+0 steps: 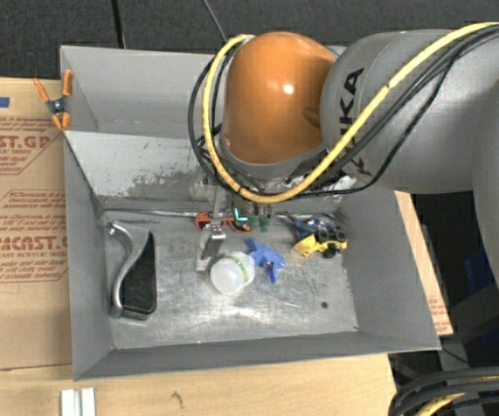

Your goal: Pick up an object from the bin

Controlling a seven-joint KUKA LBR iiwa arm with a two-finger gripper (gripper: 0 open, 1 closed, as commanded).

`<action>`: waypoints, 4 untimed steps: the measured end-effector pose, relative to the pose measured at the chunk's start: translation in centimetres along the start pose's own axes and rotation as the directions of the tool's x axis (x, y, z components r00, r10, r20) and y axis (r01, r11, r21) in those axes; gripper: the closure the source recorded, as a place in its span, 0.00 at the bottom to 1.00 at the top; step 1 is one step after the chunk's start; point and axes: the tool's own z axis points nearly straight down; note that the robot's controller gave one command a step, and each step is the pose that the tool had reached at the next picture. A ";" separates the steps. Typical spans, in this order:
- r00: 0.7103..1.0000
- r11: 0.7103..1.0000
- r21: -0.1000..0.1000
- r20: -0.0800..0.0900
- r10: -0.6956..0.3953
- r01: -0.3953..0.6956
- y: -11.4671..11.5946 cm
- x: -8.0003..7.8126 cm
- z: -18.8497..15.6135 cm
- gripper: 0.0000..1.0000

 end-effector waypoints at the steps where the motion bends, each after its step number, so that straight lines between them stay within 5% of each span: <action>1: 1.000 1.000 -0.001 0.008 0.002 -0.002 -0.1 -0.2 -0.5 0.00; 2: 0.990 0.990 0.000 0.013 -0.139 0.139 -2.6 1.4 15.6 1.00; 3: 0.990 0.990 0.000 0.010 -0.140 0.140 -2.6 1.5 15.6 1.00; 4: 0.958 0.958 -0.002 -0.001 -0.288 0.288 -4.2 0.7 13.8 1.00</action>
Offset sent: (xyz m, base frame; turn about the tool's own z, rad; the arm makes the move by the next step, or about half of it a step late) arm -0.0164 -0.0264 -0.1570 -0.1399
